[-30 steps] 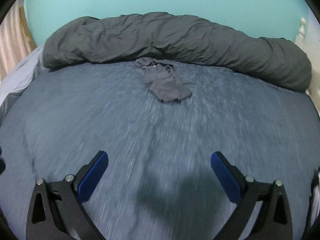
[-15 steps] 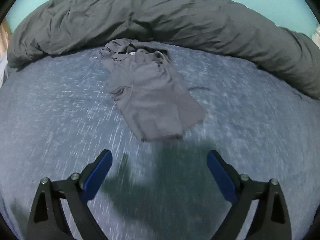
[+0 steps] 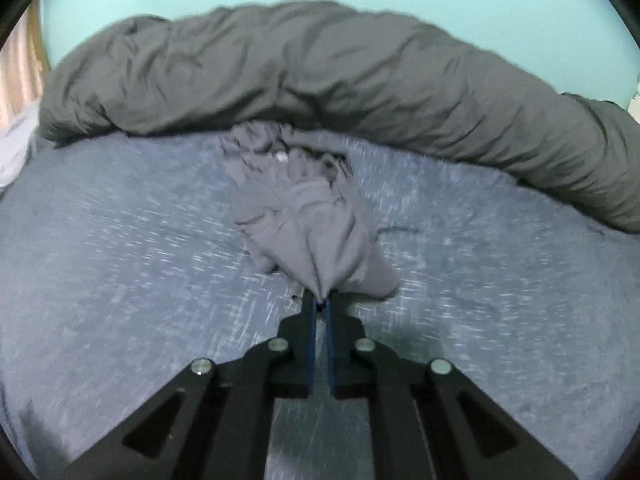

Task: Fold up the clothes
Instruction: 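Reach the right gripper to the grey briefs and grasp the waistband, then lift the grey briefs with the right gripper and drag them across the bed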

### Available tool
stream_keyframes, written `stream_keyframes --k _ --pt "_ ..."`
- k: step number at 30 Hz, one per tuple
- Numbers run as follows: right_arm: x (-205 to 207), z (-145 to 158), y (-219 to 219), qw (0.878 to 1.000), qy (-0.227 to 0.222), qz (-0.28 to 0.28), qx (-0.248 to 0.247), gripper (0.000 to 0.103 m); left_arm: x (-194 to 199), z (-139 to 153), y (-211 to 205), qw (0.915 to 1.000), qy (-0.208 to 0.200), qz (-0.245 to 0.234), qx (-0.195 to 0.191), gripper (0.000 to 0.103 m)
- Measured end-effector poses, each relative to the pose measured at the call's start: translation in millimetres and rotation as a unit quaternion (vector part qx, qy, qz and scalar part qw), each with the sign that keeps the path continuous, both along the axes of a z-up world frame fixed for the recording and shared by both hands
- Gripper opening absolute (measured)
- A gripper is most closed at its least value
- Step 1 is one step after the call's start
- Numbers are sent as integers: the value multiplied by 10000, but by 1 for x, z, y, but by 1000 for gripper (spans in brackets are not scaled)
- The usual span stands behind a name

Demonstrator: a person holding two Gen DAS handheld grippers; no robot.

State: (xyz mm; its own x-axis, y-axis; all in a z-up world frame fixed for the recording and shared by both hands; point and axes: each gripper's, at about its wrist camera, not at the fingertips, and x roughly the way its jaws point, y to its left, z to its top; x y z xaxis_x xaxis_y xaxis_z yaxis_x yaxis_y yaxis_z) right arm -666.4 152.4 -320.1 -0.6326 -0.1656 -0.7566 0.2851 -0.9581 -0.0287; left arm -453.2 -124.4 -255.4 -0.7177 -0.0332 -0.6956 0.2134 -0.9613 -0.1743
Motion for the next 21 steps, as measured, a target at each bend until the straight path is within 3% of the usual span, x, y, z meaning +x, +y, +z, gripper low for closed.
stream_keyframes --k 8,16,21 --pt "106 83 13 9975 463 517 -99 4 68 54 11 9993 359 28 -29 103" --pt "270 171 35 9931 625 957 -264 4 184 108 35 9989 454 -148 -2 103" --pt "368 194 50 9915 482 1148 -386 4 257 122 55 9986 380 -372 -7 103"
